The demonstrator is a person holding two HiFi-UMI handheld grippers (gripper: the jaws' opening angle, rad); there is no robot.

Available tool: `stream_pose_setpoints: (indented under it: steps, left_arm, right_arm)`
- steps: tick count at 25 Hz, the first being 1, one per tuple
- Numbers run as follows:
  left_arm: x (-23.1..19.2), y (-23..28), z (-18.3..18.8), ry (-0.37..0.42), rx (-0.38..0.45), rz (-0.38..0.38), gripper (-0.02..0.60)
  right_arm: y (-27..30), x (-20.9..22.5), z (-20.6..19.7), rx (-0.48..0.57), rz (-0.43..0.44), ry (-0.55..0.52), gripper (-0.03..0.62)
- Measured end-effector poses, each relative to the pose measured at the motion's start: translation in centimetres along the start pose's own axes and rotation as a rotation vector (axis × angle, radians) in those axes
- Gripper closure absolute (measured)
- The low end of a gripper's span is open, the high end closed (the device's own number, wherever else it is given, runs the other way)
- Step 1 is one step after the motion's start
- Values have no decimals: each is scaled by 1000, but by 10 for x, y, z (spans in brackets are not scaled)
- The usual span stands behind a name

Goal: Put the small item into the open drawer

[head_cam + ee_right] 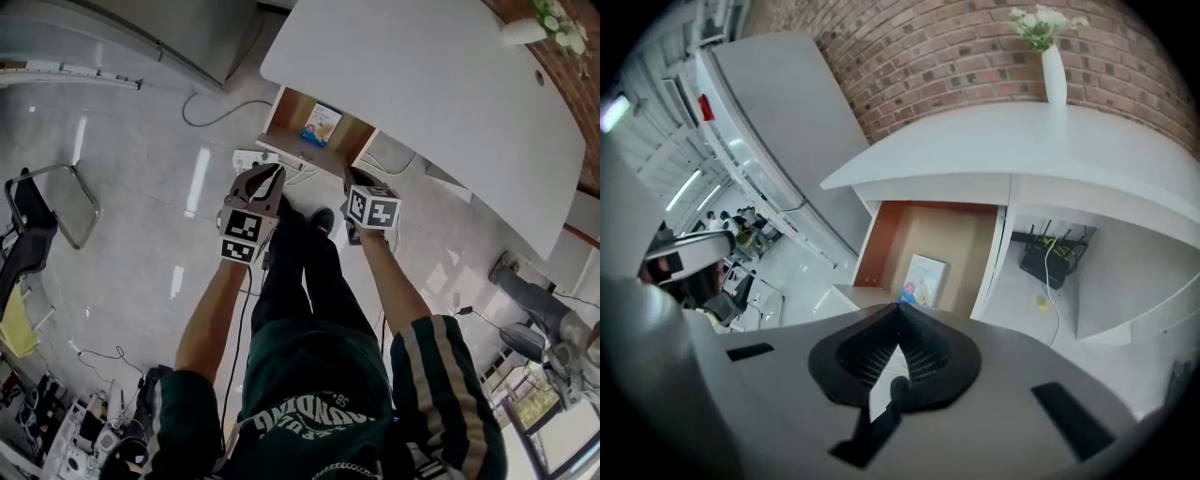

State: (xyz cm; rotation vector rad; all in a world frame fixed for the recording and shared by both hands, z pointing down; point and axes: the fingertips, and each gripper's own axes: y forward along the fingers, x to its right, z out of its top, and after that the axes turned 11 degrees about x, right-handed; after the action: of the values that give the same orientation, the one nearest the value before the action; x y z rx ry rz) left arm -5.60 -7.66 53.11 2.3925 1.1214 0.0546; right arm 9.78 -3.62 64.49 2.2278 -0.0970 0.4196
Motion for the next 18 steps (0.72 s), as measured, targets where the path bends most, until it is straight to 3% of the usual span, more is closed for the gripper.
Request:
stream_pose_setpoints:
  steps: [8,18]
  left_arm:
    - [25,-19,42,54,49,-3,543]
    - [29,-39,113,130,154,32,543]
  right_arm:
    - [-60,-22,22,95,94,-148,569]
    - [-112,-66,101,293,176,-241,569]
